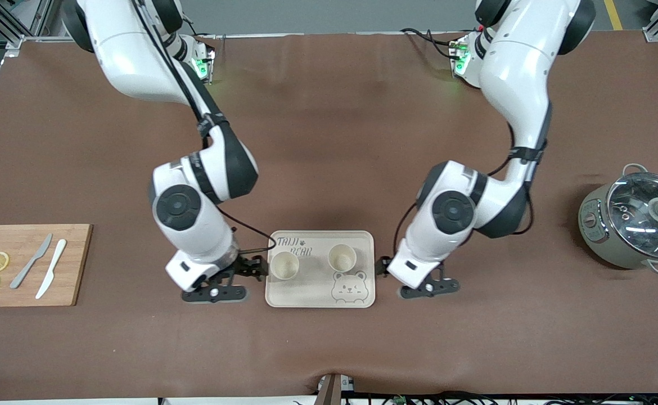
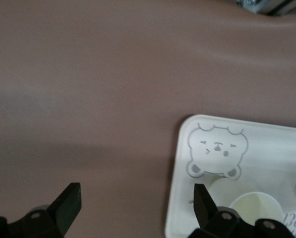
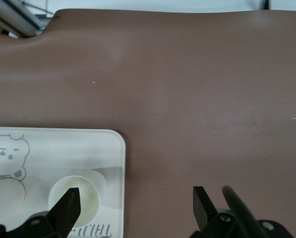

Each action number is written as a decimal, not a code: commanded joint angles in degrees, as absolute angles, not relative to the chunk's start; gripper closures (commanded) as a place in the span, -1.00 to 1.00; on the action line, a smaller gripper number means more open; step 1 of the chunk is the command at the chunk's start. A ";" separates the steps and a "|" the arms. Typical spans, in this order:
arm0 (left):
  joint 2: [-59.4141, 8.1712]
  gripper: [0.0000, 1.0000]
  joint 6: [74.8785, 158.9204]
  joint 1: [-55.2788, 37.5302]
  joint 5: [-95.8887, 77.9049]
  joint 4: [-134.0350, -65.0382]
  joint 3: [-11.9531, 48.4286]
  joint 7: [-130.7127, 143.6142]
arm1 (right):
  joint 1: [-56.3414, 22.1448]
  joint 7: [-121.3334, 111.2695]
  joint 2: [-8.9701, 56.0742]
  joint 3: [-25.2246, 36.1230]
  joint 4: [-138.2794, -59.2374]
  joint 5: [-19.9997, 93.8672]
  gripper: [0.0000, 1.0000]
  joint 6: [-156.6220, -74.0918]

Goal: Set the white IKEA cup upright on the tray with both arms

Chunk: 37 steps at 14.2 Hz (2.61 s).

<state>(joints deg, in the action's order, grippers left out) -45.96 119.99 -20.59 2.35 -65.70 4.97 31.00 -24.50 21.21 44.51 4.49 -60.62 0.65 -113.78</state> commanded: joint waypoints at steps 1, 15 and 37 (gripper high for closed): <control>-43.60 -1.00 116.03 -16.98 1.66 -67.23 4.75 21.31 | -20.06 19.88 41.49 3.87 -62.40 0.97 -1.00 -111.45; -25.78 -1.00 107.75 -2.73 5.54 -79.08 4.39 -2.89 | -2.03 5.81 28.40 3.69 -69.07 1.23 -1.00 -98.97; 2.55 -1.00 90.35 -2.10 1.23 -91.84 6.34 -4.74 | -0.18 4.75 1.76 3.96 -86.65 1.14 -1.00 -96.42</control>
